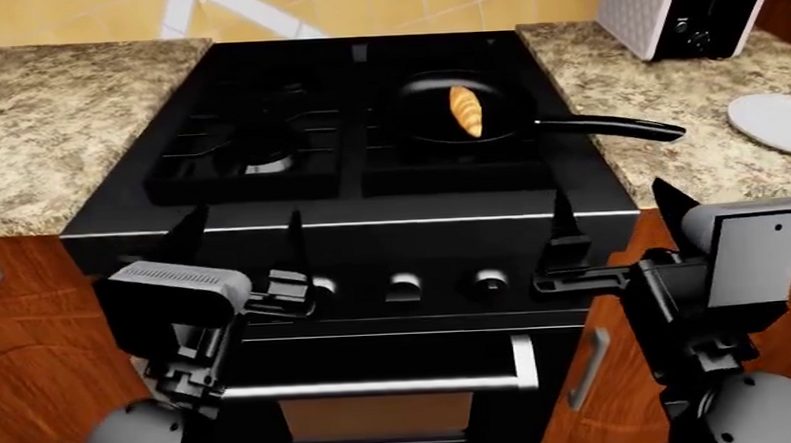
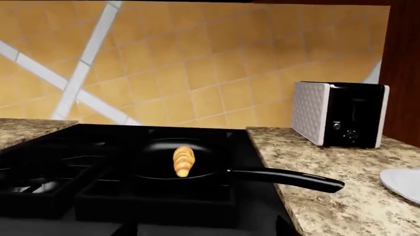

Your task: Pick the croissant and place it on the pan. Then turn on the stove to warm the croissant.

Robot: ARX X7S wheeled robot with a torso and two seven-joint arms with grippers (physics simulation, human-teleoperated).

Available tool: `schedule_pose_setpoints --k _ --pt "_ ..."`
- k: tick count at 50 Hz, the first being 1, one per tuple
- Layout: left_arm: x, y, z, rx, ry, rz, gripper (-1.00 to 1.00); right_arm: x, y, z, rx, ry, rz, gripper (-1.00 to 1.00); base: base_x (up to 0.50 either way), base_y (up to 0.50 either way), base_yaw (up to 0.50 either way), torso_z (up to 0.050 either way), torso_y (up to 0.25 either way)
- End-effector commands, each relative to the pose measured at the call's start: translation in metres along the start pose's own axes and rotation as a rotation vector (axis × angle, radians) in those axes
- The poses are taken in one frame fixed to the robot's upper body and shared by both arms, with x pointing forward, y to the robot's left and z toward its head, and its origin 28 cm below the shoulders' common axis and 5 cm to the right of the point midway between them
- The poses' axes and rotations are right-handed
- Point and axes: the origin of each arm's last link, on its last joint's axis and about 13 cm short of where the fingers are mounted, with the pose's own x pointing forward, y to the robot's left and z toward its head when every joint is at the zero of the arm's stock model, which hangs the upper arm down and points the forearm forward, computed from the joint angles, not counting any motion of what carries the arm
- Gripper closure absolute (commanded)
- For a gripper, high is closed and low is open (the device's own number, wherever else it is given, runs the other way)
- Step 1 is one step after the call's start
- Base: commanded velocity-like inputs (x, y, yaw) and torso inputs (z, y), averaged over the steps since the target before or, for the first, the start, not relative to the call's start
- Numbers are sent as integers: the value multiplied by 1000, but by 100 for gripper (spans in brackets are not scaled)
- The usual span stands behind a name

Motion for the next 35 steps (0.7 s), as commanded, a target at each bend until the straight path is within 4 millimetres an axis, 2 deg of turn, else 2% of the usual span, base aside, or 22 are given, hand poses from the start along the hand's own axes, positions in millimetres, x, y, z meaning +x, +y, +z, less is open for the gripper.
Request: schedule_pose_setpoints --k 1,14,35 --pt "-6 0 -10 46 -31 -7 -100 -7 0 -10 -39 -23 -2 -100 0 0 0 -50 0" --pt "-9 -1 -19 52 -28 -12 -100 -9 -1 -27 13 -7 45 -100 0 0 0 -50 0" --pt "-8 0 -22 47 -25 -9 -100 -8 -1 -31 14 7 42 -100 0 0 0 -50 0"
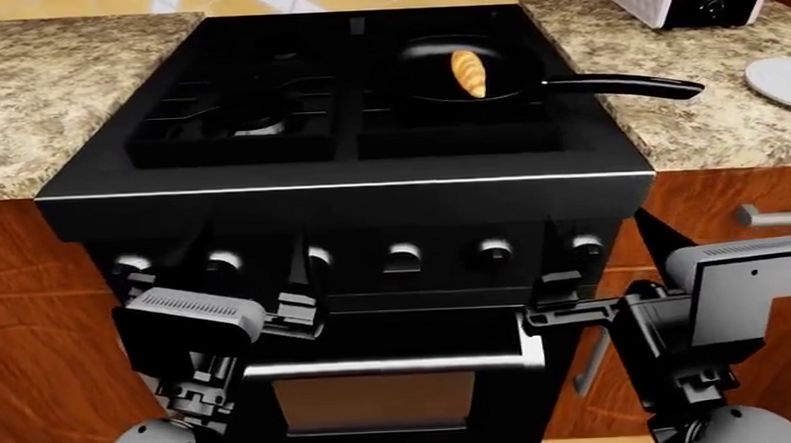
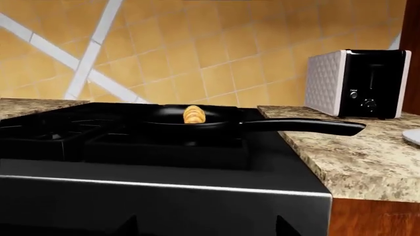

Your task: Pick the croissant and place it on the pan. Then turn on the stove to warm the croissant.

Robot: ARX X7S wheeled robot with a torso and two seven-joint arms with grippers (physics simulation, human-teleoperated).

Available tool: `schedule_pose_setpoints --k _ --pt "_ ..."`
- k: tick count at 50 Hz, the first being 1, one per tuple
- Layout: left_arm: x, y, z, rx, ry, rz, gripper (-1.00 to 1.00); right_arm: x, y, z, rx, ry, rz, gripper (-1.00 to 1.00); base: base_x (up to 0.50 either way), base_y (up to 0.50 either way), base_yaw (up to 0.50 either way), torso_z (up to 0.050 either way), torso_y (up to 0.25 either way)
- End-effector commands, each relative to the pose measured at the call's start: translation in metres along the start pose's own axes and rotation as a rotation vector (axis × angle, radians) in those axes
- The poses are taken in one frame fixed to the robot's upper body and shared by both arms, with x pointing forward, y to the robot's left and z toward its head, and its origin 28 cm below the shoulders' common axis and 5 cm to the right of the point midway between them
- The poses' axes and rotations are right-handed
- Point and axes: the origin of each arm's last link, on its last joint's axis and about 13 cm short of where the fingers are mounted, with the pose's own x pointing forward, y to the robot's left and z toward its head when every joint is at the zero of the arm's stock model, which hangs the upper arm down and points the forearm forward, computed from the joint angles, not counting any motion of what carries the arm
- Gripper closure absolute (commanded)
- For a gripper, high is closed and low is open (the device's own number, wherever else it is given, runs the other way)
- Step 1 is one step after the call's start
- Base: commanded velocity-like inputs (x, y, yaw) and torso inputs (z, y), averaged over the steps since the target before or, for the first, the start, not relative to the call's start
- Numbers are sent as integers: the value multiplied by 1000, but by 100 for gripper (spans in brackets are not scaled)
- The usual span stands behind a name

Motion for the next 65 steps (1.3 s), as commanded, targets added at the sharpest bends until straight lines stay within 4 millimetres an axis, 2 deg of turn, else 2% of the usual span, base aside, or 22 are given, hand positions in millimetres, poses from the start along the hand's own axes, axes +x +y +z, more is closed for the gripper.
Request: schedule_pose_setpoints --k 1,15,65 --pt "0 0 -1 1 -2 0 -100 0 0 -3 -1 6 1 -100 0 0 0 -50 0" --pt "2 3 12 -43 -41 14 -100 -4 -3 0 -15 22 -20 -100 0 0 0 -50 0" --pt "1 2 14 -48 -56 15 -100 -6 -5 4 -14 -15 -54 -100 0 0 0 -48 0"
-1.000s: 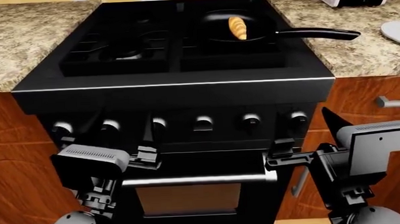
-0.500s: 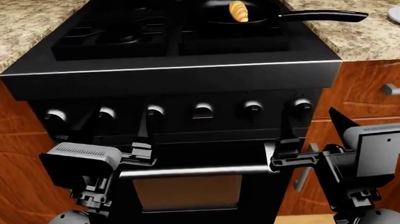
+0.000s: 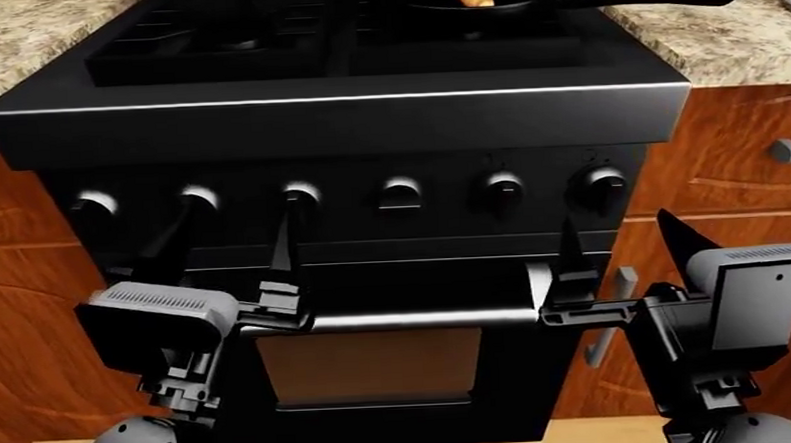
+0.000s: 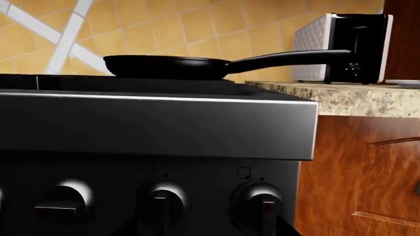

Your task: Pick the croissant and place it on the pan. Then turn on the stove to warm the croissant.

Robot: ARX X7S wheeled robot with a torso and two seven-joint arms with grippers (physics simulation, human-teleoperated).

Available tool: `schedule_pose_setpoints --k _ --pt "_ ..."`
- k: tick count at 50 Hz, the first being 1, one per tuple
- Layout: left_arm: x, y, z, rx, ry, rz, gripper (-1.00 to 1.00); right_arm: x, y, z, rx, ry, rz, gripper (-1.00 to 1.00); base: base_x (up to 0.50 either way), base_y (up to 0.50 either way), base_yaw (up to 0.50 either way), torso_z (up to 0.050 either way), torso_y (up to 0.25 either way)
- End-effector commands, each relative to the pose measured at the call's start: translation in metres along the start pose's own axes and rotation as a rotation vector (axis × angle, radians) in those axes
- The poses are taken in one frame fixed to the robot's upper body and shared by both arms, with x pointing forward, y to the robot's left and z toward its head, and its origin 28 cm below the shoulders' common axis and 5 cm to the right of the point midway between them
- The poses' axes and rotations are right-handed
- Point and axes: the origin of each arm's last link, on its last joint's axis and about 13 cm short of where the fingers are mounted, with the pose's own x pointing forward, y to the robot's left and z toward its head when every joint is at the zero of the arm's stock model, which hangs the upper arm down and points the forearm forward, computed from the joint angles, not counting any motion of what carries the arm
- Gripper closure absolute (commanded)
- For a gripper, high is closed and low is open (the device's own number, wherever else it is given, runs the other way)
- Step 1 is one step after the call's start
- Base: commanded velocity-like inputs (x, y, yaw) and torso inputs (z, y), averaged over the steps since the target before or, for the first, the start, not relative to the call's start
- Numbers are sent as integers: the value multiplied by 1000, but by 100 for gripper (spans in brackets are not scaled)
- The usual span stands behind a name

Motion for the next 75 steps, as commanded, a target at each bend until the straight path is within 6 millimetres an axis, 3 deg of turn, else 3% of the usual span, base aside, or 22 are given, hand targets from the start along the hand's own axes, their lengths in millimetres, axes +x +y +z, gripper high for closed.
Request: schedule_pose_setpoints --k 1,40,75 --pt "0 0 0 2 -3 0 -100 0 -1 1 2 -15 -10 -100 0 0 0 0 0" --pt "2 0 -6 -27 22 -17 -100 16 -17 1 136 -4 -34 -100 0 0 0 0 0" --pt "3 0 -8 -27 30 -15 -100 42 -27 -5 142 41 -16 -100 0 0 0 0 0"
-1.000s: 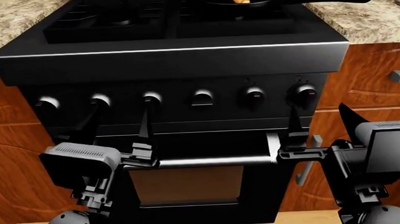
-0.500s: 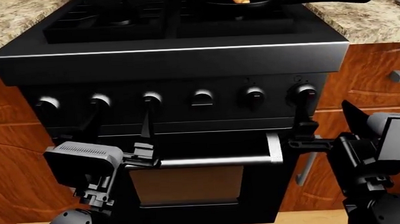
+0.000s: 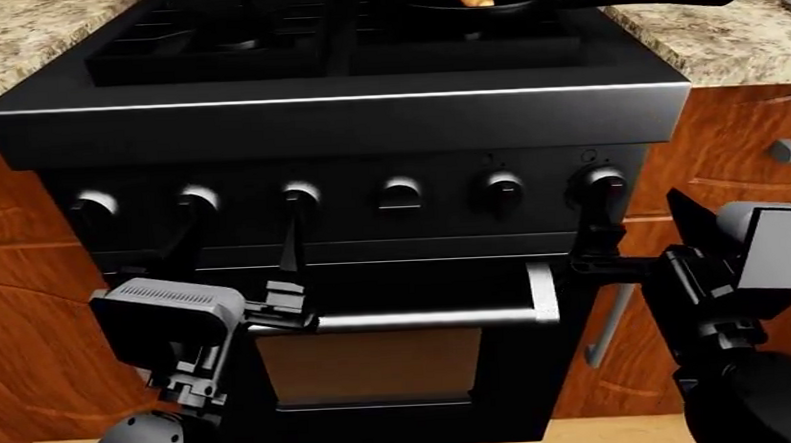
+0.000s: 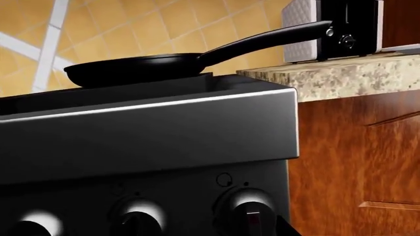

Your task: Pick the croissant and place it on the pan. Then turn on the stove to warm the croissant.

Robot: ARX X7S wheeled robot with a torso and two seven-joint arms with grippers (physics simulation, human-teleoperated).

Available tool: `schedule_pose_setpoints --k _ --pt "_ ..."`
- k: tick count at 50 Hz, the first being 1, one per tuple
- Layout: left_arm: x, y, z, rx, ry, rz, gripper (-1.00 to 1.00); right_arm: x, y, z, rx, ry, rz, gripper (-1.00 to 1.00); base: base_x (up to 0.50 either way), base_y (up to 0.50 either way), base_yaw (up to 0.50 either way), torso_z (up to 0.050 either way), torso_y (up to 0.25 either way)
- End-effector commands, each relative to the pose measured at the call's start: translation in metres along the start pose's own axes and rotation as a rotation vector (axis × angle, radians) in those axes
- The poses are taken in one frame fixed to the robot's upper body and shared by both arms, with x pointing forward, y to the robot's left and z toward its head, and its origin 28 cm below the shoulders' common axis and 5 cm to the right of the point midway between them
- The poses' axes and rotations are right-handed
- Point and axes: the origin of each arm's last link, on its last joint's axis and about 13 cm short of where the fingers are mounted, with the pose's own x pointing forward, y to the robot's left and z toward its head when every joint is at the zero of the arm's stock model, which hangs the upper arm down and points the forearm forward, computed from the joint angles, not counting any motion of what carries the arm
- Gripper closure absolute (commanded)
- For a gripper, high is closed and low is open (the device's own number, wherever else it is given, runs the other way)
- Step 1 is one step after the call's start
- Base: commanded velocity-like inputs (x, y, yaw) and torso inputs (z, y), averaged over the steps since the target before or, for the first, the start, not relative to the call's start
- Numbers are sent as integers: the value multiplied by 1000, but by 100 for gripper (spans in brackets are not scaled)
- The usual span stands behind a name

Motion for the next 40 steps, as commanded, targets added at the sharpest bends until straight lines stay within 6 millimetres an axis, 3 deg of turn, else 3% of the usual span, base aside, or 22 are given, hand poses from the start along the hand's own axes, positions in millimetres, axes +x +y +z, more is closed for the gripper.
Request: schedule_pose_setpoints --k 1,40 --pt "0 0 0 1 -1 1 -100 8 -3 -2 1 15 3 -100 0 0 0 0 0" --pt "1 1 -2 -4 11 10 -100 28 -18 -11 -39 64 -65 -100 0 0 0 0 0"
